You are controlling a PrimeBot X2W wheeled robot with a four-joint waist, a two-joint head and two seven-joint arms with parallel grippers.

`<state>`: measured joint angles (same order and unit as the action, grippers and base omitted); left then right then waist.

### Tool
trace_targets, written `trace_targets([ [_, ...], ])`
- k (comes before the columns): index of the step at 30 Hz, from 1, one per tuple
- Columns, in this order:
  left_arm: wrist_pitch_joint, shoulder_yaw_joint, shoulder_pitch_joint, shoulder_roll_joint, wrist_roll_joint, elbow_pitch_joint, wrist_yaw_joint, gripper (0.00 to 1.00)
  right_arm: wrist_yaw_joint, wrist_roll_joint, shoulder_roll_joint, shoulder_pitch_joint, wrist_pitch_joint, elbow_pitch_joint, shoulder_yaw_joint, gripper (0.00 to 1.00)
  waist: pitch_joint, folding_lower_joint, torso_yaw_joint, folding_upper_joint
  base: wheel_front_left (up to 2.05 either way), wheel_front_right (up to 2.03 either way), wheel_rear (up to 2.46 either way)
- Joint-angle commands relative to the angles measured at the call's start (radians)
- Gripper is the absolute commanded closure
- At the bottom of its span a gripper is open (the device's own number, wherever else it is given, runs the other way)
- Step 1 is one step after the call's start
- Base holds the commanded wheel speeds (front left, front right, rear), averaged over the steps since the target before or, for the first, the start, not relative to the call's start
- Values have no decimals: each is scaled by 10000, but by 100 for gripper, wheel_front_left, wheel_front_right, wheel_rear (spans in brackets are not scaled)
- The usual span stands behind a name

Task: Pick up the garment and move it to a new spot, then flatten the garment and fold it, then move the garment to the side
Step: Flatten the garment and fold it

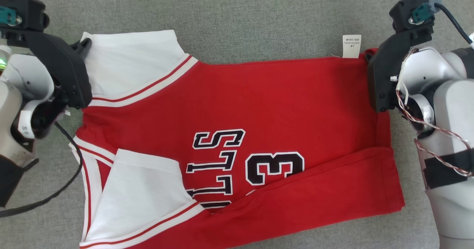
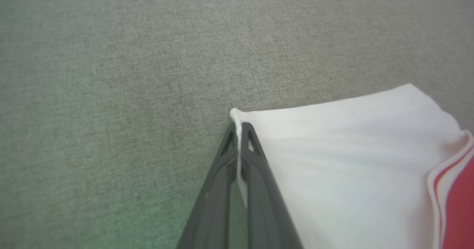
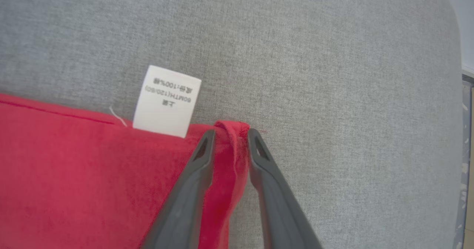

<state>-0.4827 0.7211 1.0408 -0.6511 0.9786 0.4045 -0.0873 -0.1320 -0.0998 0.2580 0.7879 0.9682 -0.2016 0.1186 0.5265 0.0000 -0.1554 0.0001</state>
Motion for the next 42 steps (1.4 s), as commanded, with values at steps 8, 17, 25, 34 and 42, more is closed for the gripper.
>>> trace_targets([
  [8, -55, -16, 141, -223, 28, 194, 83, 100, 28, 17, 241, -693, -205, 891, -230, 11, 44, 0, -49, -1, 0, 0, 0],
  [17, -143, 117, 314, 27, -74, 112, -23, 100, 28, 64, -36, -343, -941, 876, 50, 4, 199, 0, -44, -1, 0, 0, 0],
  [25, -82, 164, 328, 156, -45, 239, 18, 100, 28, 591, 57, -73, -893, 614, 323, 58, 234, 0, -2, -1, 0, 0, 0],
  [34, -49, 164, 327, 96, 8, 300, 105, 100, 28, 818, 129, -243, -791, 430, 202, 100, 206, 0, -40, -1, 0, 0, 0],
  [42, 172, 42, 235, -6, 57, 166, 65, 100, 28, 473, -307, -576, -1453, 662, -665, 100, 114, 0, -17, -1, 0, 0, 0],
])
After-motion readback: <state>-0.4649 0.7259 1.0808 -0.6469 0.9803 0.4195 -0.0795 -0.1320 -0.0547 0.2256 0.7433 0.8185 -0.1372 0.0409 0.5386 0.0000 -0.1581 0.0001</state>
